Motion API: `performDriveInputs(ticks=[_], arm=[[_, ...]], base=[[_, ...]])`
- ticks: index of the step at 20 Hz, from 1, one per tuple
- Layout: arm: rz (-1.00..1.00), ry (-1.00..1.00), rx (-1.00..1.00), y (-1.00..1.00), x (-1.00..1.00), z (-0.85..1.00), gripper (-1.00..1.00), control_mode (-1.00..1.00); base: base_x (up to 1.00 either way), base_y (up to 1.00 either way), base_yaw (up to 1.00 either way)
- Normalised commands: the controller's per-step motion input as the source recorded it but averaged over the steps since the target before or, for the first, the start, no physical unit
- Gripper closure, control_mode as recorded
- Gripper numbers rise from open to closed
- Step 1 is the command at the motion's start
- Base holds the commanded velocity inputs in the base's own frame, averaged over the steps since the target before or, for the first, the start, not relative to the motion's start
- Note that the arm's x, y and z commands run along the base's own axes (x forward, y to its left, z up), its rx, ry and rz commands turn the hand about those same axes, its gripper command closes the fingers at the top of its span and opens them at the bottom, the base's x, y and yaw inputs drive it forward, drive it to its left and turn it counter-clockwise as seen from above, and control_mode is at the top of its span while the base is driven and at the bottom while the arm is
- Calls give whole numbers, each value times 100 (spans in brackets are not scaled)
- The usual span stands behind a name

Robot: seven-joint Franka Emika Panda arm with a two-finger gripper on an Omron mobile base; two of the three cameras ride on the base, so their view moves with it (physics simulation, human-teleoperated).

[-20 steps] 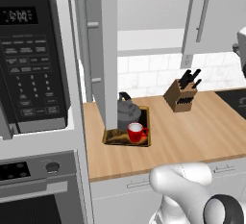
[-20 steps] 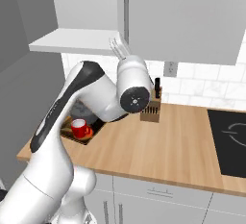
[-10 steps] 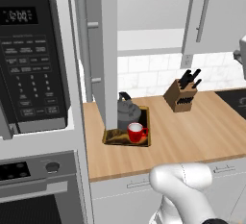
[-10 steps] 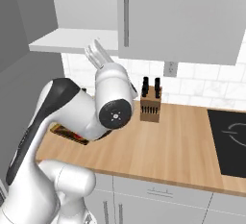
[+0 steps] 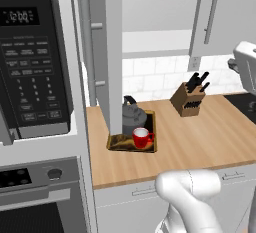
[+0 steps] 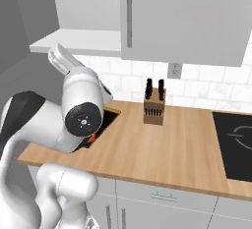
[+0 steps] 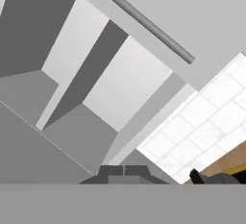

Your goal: Pick the kettle from the counter and place it on the tray. Then pick the mug from the cabinet and place it on the tray. Then close the cabinet doors.

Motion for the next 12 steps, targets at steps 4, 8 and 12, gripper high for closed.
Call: performDriveInputs(ticks=[4, 8, 12], arm=[[-2, 0, -5, 81, -28, 0, 100, -100], [-6, 0, -6, 82, -30, 0, 100, -100], [-11, 3, -8, 94, -11, 0, 100, -100]], base=[[0, 0, 0], [0, 0, 0], [0, 0, 0]])
